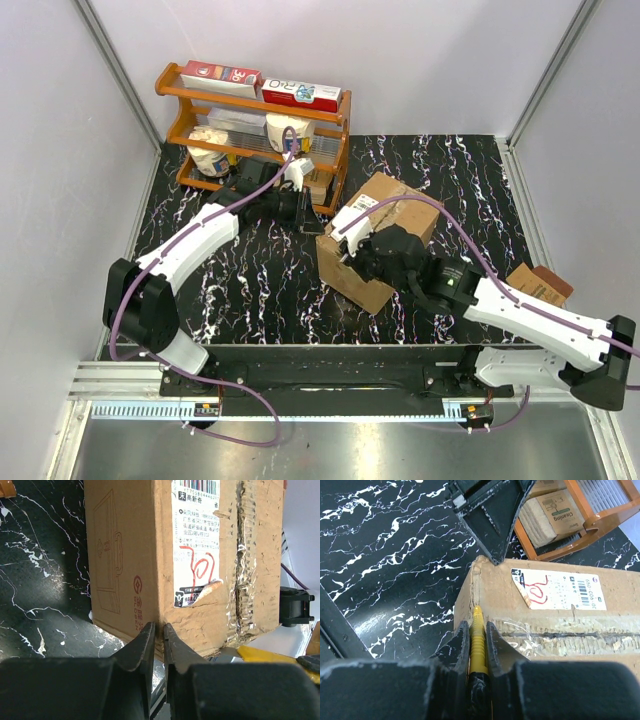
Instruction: Unpack the express box
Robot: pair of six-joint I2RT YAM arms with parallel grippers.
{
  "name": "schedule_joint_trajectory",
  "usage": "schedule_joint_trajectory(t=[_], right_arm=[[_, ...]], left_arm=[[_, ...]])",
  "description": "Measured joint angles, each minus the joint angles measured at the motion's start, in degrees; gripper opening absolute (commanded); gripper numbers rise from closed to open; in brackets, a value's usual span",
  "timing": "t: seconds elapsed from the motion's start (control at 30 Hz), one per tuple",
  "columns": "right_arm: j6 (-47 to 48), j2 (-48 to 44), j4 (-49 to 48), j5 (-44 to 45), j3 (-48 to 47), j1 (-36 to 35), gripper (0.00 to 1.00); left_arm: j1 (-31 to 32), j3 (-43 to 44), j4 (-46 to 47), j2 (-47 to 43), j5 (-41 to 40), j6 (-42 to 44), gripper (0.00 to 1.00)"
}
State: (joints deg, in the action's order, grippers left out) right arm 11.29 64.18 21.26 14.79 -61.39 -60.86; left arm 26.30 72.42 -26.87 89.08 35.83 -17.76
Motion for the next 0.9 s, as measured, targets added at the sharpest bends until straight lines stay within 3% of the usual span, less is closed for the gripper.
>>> schedule_joint_trajectory(t=[0.77, 0.9], right_arm=[[-6.38, -7.39, 5.53, 0.63, 2.25, 0.0, 0.0], [-6.99, -9.4, 10.99, 0.61, 2.14, 0.0, 0.0]], left_arm=[[0.37, 0.24, 0.13, 0.04, 0.13, 0.0, 0.0], [-0.04, 0.24, 0.02, 0.04, -0.26, 0.09, 0.0]])
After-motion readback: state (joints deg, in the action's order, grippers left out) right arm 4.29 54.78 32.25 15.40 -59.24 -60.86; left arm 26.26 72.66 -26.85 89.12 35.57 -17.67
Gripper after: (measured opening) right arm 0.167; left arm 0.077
